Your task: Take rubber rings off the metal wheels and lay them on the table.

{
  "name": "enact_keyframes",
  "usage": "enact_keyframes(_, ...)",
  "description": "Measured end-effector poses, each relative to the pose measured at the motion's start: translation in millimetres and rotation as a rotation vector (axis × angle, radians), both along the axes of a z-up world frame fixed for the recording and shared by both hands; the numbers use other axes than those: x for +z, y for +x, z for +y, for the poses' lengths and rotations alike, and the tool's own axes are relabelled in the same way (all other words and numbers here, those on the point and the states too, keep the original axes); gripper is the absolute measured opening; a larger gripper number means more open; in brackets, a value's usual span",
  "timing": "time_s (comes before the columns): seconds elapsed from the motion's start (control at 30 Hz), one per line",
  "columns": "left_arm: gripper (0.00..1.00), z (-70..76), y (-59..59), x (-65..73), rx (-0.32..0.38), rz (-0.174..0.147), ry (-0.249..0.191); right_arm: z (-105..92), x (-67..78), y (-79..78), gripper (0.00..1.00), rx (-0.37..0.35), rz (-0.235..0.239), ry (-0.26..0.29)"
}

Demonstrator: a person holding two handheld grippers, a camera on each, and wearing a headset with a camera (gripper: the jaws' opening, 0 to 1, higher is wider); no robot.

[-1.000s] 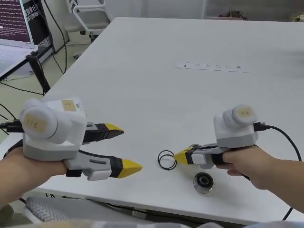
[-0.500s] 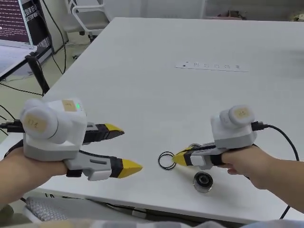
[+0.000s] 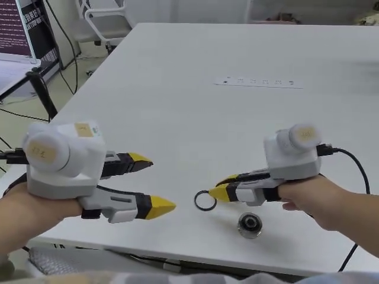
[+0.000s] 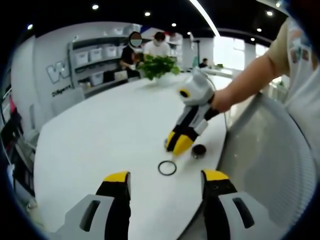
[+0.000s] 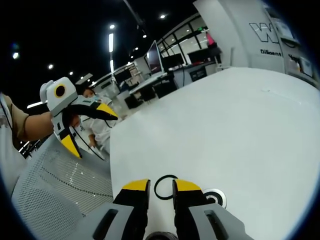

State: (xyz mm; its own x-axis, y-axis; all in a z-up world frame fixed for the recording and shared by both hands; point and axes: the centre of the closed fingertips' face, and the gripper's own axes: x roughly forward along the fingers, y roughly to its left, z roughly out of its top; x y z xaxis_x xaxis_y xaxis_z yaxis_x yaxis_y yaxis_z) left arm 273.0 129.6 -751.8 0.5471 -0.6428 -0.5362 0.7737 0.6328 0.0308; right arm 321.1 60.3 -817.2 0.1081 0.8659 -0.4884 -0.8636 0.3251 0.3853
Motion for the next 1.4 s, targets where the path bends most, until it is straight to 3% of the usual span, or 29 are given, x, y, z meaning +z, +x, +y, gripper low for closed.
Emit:
enact_keyframes(0.4, 0.56, -7.3, 15.9, 3.5, -0.014, -0.009, 0.012, -26.8, 13.6, 17.1, 0.17, -0.065, -0.028, 0.032)
enact_keyframes(0.6, 0.56, -17.2, 28.3, 4.7, -0.029, -0.015, 0.011, -45.3, 14.5, 26.8, 0.17, -0.110, -0.030, 0.039)
enact_keyframes(0.8, 0.54, -29.0, 39.0, -1.6, -0.049, 0.000, 0.018, -62.2, 15.3, 33.9, 0.17, -0.144, -0.034, 0.042)
enact_keyframes(1.07, 0.53, -46.8, 55.0, -10.0, -0.083, 0.021, 0.021, -77.7, 12.7, 29.9, 0.18, -0.152, -0.055, 0.016)
enact_keyframes(1.4, 0.55, -63.8, 61.5, -21.0, -0.125, 0.043, 0.026, -80.5, 0.5, 23.0, 0.19, -0.111, -0.083, -0.032)
